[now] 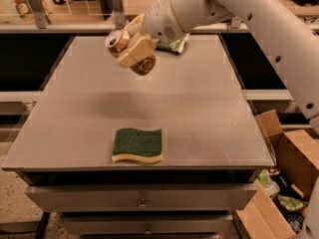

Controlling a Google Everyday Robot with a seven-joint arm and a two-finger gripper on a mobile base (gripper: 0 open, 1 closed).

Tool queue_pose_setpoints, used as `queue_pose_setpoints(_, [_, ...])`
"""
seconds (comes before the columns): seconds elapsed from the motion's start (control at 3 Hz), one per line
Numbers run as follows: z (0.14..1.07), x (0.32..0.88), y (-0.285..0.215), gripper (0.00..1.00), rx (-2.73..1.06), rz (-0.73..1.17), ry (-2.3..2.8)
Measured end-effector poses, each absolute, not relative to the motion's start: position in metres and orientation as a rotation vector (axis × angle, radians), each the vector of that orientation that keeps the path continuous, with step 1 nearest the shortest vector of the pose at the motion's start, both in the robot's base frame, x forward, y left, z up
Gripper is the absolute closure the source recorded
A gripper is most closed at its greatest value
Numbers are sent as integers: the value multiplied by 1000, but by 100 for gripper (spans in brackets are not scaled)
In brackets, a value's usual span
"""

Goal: Place orange can upright

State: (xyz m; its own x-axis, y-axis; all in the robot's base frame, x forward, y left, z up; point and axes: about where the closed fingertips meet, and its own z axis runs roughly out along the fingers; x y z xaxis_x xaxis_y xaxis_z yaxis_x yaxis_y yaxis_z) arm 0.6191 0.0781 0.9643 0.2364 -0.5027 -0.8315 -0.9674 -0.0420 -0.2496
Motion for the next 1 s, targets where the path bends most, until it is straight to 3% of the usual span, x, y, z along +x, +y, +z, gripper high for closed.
queue_pose_setpoints(1.0, [936,632,74,100,-1431,728,1154])
